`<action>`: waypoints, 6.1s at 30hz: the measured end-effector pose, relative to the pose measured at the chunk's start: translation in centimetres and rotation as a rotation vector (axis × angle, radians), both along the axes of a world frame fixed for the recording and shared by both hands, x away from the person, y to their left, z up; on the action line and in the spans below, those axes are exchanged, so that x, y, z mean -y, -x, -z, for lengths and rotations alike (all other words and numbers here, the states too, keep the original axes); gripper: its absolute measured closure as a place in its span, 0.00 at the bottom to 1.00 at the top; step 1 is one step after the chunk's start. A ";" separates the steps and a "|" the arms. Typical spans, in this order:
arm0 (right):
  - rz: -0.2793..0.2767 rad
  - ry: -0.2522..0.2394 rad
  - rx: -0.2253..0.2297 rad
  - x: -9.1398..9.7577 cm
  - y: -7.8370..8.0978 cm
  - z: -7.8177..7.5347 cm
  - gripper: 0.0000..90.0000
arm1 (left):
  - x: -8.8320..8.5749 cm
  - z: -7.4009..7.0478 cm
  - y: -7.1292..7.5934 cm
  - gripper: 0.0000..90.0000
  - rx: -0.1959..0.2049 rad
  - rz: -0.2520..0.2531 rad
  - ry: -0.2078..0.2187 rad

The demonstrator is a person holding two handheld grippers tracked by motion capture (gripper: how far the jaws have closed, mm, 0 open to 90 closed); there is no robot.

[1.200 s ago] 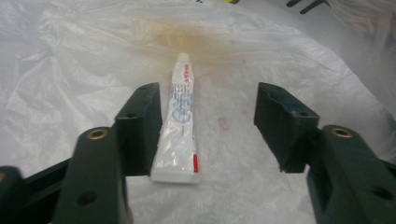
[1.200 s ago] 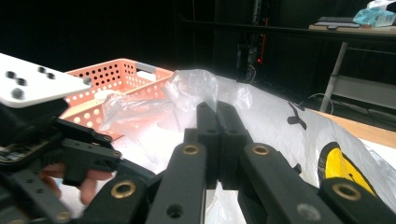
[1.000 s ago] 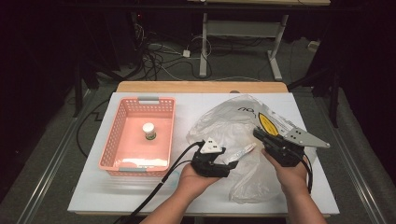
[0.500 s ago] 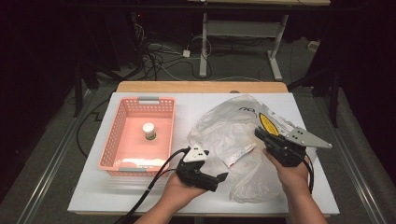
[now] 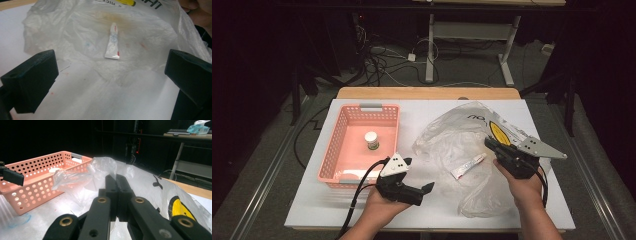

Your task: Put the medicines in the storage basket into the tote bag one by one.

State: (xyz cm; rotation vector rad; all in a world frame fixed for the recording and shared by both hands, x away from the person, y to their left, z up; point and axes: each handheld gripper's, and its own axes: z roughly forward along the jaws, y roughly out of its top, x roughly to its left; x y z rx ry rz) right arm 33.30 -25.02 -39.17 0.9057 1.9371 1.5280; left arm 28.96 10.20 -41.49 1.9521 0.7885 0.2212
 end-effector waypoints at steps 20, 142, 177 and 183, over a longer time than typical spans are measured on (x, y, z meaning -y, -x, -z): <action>-0.002 0.003 -0.001 0.0 0.0 0.0 1.00 | -5.6 0.3 -0.6 0.00 -0.012 -0.138 -0.001; -0.014 -0.020 0.005 0.3 -0.1 -0.3 1.00 | -12.0 2.6 -14.8 0.49 -0.353 -0.382 -0.267; -0.012 -0.018 0.002 0.2 0.0 -0.2 1.00 | -11.5 2.5 -14.8 0.54 -0.298 -0.396 -0.302; -0.012 -0.016 0.005 0.3 -0.1 -0.2 1.00 | -11.9 1.7 -14.1 0.54 -0.278 -0.395 -0.275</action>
